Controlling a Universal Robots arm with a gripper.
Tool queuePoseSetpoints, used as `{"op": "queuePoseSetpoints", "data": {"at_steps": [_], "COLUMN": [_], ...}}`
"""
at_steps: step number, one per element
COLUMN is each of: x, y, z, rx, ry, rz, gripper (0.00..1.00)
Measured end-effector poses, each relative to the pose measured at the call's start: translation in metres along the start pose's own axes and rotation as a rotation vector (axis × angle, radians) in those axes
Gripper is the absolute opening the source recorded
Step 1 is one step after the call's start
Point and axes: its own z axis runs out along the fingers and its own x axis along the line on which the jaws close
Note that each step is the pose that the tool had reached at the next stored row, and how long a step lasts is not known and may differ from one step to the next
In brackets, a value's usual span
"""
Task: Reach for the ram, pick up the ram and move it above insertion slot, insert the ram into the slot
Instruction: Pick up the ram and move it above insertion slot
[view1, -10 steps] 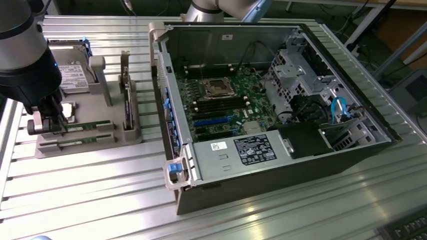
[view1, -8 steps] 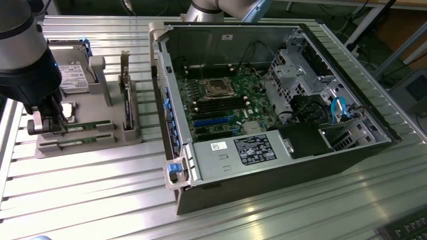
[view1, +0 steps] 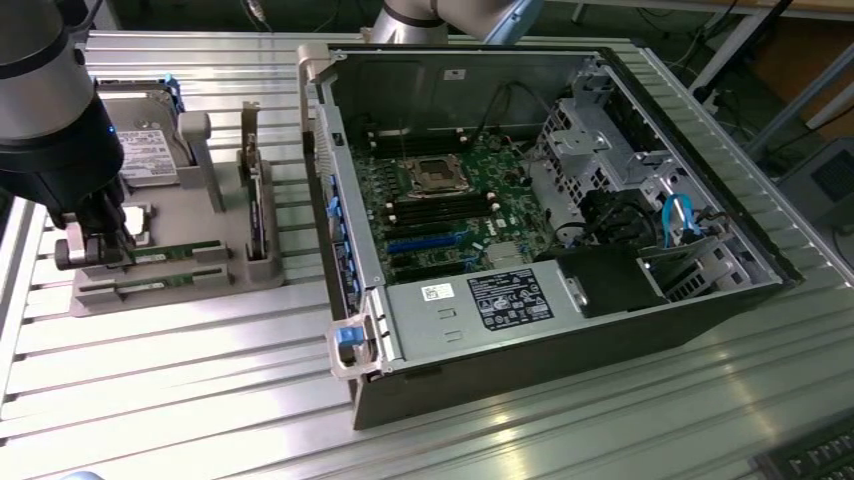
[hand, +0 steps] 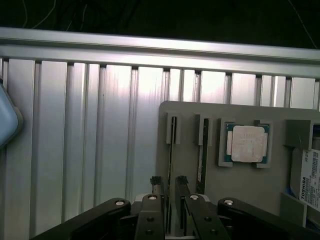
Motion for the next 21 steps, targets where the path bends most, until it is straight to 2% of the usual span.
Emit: {"op": "queuePoseSetpoints", "data": {"at_steps": [9, 14, 19, 21], "x": [-0.005, -0.006, -0.011, -0.011], "y": [-0.0005, -0.0007, -0.0016, -0.0016], "z": [0.0036, 0.0105, 0.0214, 0.0216], "rx": [-0.0002, -0.0001, -0.0002, -0.0002], "ry": [0.0001, 0.0001, 0.0001, 0.0001], "rz": [0.000, 0.000, 0.000, 0.000], "gripper": [0.24, 0.24, 0.24, 0.24]}}
